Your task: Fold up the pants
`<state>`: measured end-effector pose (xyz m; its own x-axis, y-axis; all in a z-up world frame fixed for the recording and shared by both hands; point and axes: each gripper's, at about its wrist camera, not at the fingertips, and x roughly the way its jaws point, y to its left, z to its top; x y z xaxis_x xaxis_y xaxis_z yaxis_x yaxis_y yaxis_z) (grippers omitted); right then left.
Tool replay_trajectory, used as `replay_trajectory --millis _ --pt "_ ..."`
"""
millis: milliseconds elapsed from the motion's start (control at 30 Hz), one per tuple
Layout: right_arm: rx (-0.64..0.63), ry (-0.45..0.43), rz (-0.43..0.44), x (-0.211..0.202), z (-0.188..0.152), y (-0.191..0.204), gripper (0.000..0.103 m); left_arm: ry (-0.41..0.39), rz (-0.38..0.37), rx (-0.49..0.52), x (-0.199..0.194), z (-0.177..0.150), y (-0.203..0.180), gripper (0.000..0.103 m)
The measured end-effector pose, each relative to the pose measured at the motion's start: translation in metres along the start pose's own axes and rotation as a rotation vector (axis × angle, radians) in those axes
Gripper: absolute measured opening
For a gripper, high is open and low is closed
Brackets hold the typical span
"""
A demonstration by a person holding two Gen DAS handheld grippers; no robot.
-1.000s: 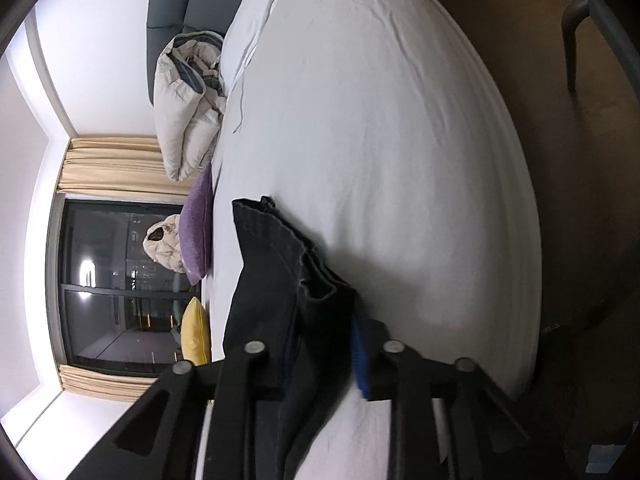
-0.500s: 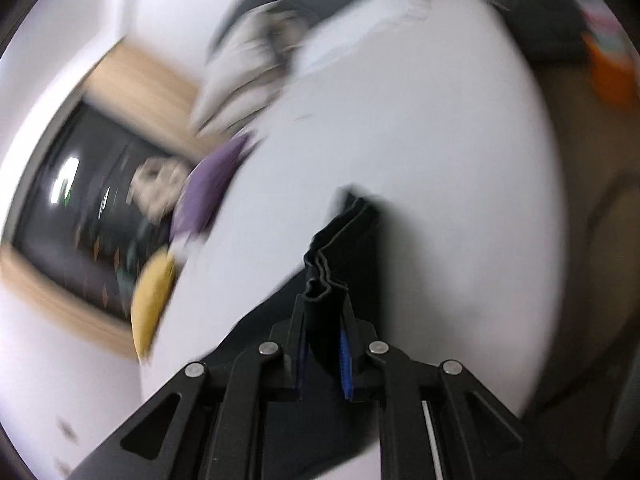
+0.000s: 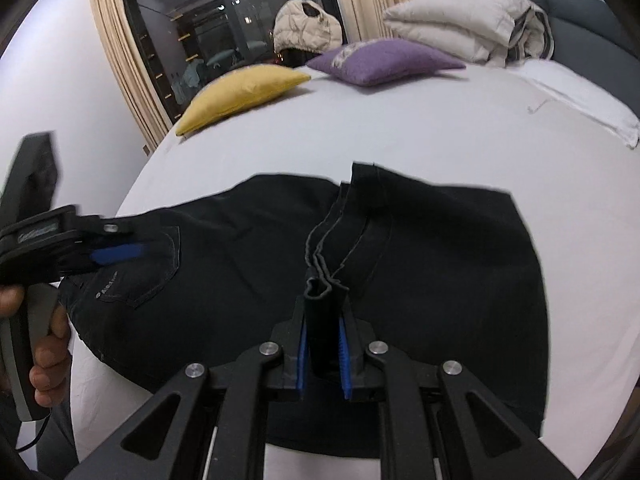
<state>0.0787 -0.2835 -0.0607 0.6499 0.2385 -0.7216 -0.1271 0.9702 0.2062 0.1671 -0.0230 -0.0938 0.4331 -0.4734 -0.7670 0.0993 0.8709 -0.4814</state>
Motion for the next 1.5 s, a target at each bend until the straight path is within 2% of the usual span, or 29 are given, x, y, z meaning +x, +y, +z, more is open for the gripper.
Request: replay_trajectory --millis 100,200,300,467,533,667,700,733,767,800,900,1100,1233,1367,1433,1500 --pt "-0.049 -0.039 -0.032 -0.012 0.0 0.005 0.014 0.092 -0.104 -0.004 0.03 0.008 -0.031 0.085" --pt "-0.137 -0.067 -0.072 -0.022 -0.003 0.019 0.015 0.164 -0.142 0.011 0.059 0.016 -0.056 0.085" --pt "-0.229 -0.086 -0.103 -0.03 -0.016 0.032 0.015 0.219 -0.168 -0.015 0.079 0.022 -0.066 0.085" --pt "-0.323 -0.118 -0.153 -0.04 -0.031 0.054 0.015 0.283 -0.196 -0.017 0.102 0.015 -0.072 0.085" --pt "-0.367 -0.126 -0.174 -0.041 -0.035 0.063 0.015 0.288 -0.209 -0.035 0.107 0.013 -0.068 0.085" --pt "-0.536 -0.158 -0.249 -0.04 -0.049 0.093 0.015 0.28 -0.255 -0.083 0.111 0.014 -0.059 0.082" --pt "-0.561 -0.16 -0.258 -0.04 -0.052 0.1 0.015 0.277 -0.273 -0.08 0.11 0.015 -0.059 0.076" --pt "-0.57 -0.16 -0.257 -0.039 -0.053 0.104 0.015 0.282 -0.288 -0.072 0.111 0.016 -0.059 0.056" --pt "-0.58 -0.159 -0.252 -0.038 -0.055 0.11 0.015 0.29 -0.296 -0.066 0.112 0.016 -0.059 0.043" --pt "-0.587 -0.159 -0.248 -0.038 -0.056 0.114 0.015 0.298 -0.298 -0.062 0.113 0.017 -0.059 0.026" --pt "-0.611 -0.166 -0.237 -0.038 -0.058 0.128 0.015 0.282 -0.324 -0.047 0.107 0.02 -0.055 0.014" --pt "-0.65 -0.196 -0.197 -0.038 -0.055 0.151 0.015 0.216 -0.325 0.044 0.08 0.039 -0.053 0.011" --pt "-0.645 -0.199 -0.147 -0.029 -0.051 0.163 0.015 0.187 -0.299 0.02 0.072 0.045 -0.029 0.011" --pt "-0.598 -0.068 -0.054 0.003 -0.059 0.165 0.016 0.244 -0.203 -0.032 0.097 0.024 0.01 0.011" --pt "-0.567 0.013 0.001 0.014 -0.068 0.162 0.017 0.249 -0.224 -0.074 0.102 0.011 0.024 0.012" --pt "-0.501 0.034 0.06 0.008 -0.071 0.149 0.02 0.242 -0.219 -0.08 0.098 0.006 0.027 0.012"
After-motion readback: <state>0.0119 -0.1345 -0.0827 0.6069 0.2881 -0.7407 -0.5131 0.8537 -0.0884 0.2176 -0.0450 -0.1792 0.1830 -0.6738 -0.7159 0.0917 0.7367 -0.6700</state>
